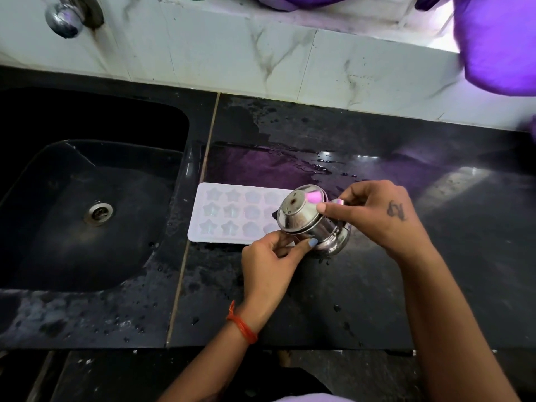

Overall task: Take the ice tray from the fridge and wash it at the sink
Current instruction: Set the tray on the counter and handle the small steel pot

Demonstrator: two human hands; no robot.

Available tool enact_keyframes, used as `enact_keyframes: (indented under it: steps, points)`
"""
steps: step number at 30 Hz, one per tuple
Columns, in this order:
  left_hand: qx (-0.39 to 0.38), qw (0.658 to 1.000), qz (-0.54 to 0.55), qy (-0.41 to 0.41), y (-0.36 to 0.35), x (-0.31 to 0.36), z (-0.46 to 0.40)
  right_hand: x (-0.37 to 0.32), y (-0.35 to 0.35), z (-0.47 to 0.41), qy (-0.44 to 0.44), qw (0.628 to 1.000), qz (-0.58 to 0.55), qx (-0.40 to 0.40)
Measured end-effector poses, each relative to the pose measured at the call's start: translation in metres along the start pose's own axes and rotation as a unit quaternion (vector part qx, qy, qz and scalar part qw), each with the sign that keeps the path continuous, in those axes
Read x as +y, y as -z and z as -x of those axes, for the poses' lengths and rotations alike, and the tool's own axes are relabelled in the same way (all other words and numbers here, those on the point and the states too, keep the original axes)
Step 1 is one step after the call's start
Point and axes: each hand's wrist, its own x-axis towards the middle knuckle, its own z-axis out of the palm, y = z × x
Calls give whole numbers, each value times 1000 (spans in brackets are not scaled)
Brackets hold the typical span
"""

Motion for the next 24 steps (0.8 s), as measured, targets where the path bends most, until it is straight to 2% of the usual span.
enact_keyframes:
  steps: [16, 24]
  points:
    - [-56, 987, 124, 86, -11, -1, 4, -9, 3, 8, 34, 991, 124, 20]
    - [-62, 984, 139, 92, -13, -1, 5, -8, 3, 9, 42, 991, 125, 17]
